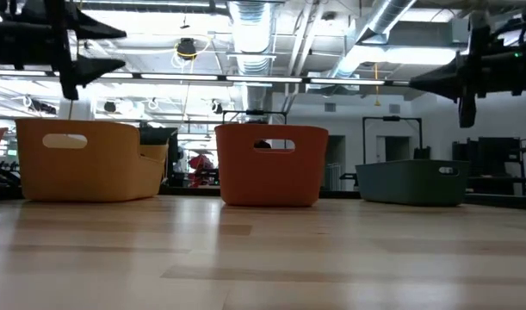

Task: Sort blocks
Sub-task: Return to Home Position

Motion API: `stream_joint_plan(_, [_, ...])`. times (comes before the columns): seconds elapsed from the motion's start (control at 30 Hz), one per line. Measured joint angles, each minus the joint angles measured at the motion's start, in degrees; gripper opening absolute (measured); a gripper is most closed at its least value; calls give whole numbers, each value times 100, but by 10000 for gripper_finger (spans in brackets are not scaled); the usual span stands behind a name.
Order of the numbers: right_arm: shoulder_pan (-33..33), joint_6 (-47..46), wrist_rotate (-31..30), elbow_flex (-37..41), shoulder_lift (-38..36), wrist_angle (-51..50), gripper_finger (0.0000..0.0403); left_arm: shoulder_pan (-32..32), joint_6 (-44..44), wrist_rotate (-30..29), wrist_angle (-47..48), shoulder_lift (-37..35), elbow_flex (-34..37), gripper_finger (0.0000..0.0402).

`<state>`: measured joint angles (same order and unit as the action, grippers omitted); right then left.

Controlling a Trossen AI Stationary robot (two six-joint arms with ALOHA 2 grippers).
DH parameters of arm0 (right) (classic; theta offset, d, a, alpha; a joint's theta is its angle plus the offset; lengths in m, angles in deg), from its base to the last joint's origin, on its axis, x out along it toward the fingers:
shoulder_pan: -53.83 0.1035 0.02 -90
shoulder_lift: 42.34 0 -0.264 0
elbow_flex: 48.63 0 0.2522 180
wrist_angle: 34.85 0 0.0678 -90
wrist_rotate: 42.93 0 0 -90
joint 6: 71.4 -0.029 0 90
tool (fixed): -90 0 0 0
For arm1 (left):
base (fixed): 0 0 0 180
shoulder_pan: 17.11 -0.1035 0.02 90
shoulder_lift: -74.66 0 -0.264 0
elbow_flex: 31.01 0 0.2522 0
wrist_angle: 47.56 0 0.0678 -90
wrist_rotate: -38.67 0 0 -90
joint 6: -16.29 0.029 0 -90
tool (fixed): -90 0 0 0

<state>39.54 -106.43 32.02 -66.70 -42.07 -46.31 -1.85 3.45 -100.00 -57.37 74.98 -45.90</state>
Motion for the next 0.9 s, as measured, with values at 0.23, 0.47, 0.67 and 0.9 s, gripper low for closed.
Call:
stream_joint_plan(0.23, [-7,-7,-4,5,-2,-533,5,0,-95,-273,875,4,1,261])
stream_joint_plan(0.47, [-7,1218,-7,-101,77,-1578,5,0,61,-484,1164,4,0,261])
stream_joint_plan(0.67, [-7,3017,-7,-113,98,-1680,6,0,-514,-489,1423,4,0,261])
stream_joint_plan(0.9, [-7,3042,-7,-112,96,-1680,6,0,-408,-459,1655,3,0,261])
